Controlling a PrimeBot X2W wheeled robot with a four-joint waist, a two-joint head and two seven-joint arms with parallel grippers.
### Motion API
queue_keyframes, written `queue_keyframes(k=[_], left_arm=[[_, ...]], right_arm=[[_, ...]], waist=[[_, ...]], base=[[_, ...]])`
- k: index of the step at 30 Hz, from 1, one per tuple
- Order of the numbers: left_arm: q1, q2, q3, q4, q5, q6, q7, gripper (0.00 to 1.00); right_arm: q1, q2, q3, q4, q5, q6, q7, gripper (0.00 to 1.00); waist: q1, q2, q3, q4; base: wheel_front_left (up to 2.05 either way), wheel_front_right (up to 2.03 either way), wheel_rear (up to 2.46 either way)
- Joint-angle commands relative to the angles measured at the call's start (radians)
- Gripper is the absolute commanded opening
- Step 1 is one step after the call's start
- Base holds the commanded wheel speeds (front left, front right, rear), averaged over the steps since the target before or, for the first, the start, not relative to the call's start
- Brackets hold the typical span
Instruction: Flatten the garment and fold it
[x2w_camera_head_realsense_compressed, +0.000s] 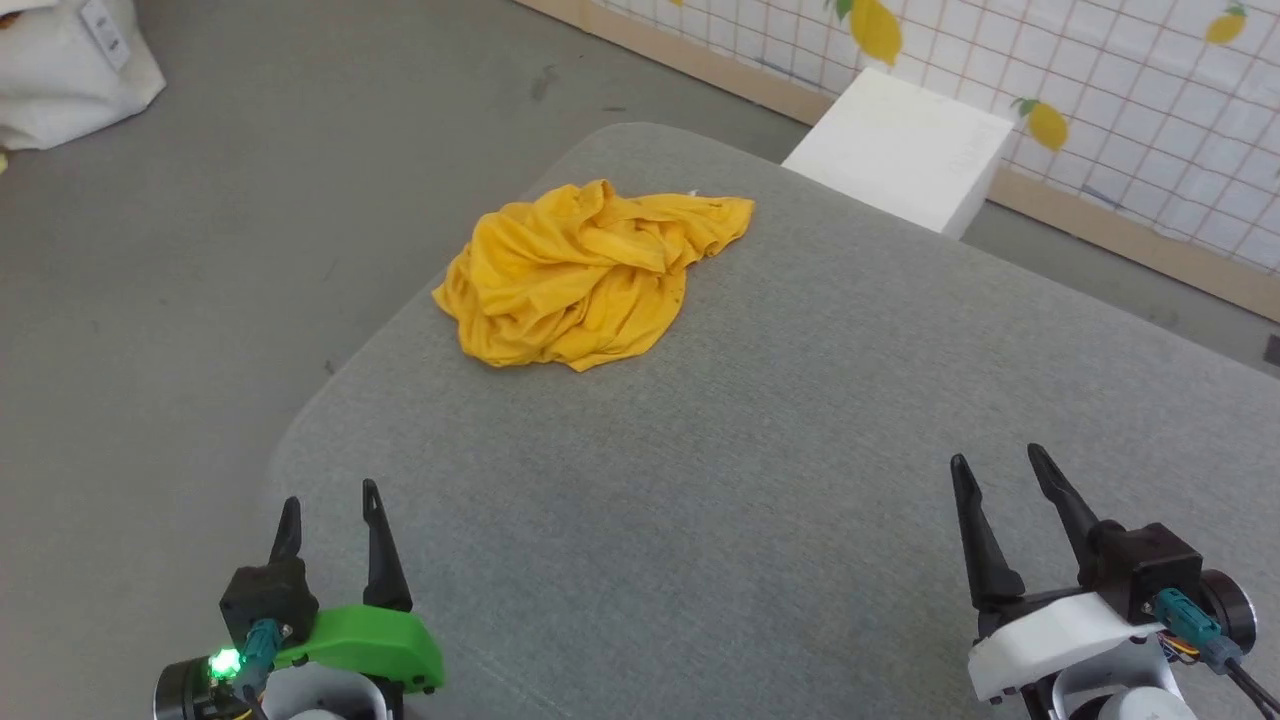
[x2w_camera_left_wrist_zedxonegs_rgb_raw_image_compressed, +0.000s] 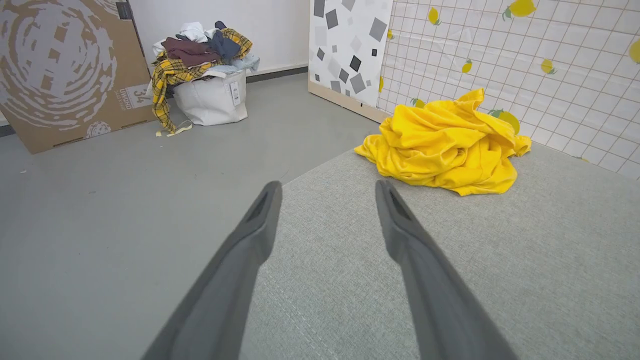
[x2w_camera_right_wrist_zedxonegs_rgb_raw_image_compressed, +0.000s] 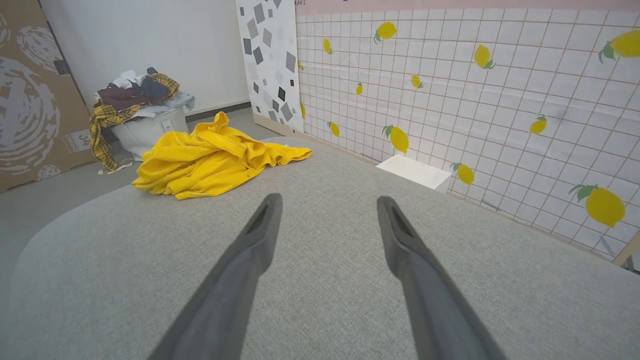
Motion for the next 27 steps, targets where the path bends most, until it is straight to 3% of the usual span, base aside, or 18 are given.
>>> queue_keyframes(k=[1, 9, 20, 27], left_arm=[[-0.02, -0.005, -0.001, 0.005, -0.014, 0.008, -0.011, 1.0], [-0.24, 0.026, -0.032, 0.1, -0.058, -0.076, 0.033, 1.0], [-0.679, 0.172, 0.046, 0.268, -0.182, -0.181, 0.301, 1.0], [-0.775, 0.288, 0.13, 0.336, -0.287, -0.21, 0.513, 1.0]], right_arm=[[-0.019, 0.001, -0.001, 0.003, 0.005, -0.002, -0.009, 1.0], [-0.057, 0.001, 0.002, -0.036, -0.039, -0.002, 0.016, 1.0], [-0.184, 0.001, 0.048, -0.121, -0.1, -0.002, 0.055, 1.0], [-0.263, 0.001, 0.048, -0.135, -0.081, -0.002, 0.025, 1.0]], waist=[[0.0, -0.0001, 0.009, 0.014], [0.0, -0.0001, 0.116, -0.011], [0.0, -0.0001, 0.431, -0.277], [0.0, -0.0001, 0.594, -0.442]], base=[[0.0, 0.0, 0.0], [0.0, 0.0, 0.0], [0.0, 0.0, 0.0], [0.0, 0.0, 0.0]])
